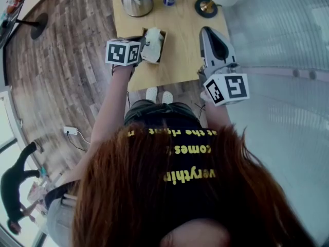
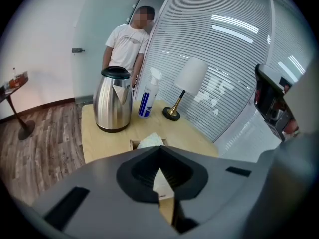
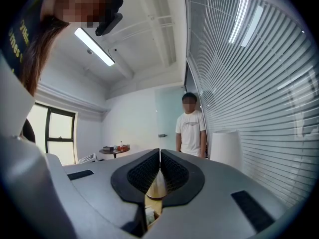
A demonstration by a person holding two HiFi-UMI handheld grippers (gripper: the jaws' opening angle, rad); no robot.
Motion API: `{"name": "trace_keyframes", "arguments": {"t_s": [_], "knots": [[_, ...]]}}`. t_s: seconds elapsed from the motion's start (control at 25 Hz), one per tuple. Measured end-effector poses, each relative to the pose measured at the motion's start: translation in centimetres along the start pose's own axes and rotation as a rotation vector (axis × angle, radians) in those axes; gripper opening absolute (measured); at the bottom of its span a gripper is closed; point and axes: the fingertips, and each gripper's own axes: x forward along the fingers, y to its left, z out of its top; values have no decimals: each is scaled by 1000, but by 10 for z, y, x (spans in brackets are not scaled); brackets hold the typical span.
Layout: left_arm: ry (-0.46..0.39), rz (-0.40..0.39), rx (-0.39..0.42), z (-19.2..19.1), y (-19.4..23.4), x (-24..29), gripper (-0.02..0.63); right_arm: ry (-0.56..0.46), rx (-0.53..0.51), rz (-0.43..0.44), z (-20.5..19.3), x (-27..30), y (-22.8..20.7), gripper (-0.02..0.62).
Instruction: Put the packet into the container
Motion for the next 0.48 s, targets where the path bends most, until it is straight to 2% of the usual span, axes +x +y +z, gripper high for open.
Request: {"name": "trace_keyframes", "arguments": {"t_s": [0.12,0.36,0.48], "knots": [[-15,21,29,2,1,-2,-1,-3,0,8,-1,3,3,17],[-43,26,37,9,5,-10,0,-1,-3,11,-2,6,9,17],[-84,37,39,14,5,-19,0,10,-5,8,-4,6,10,17]]}}
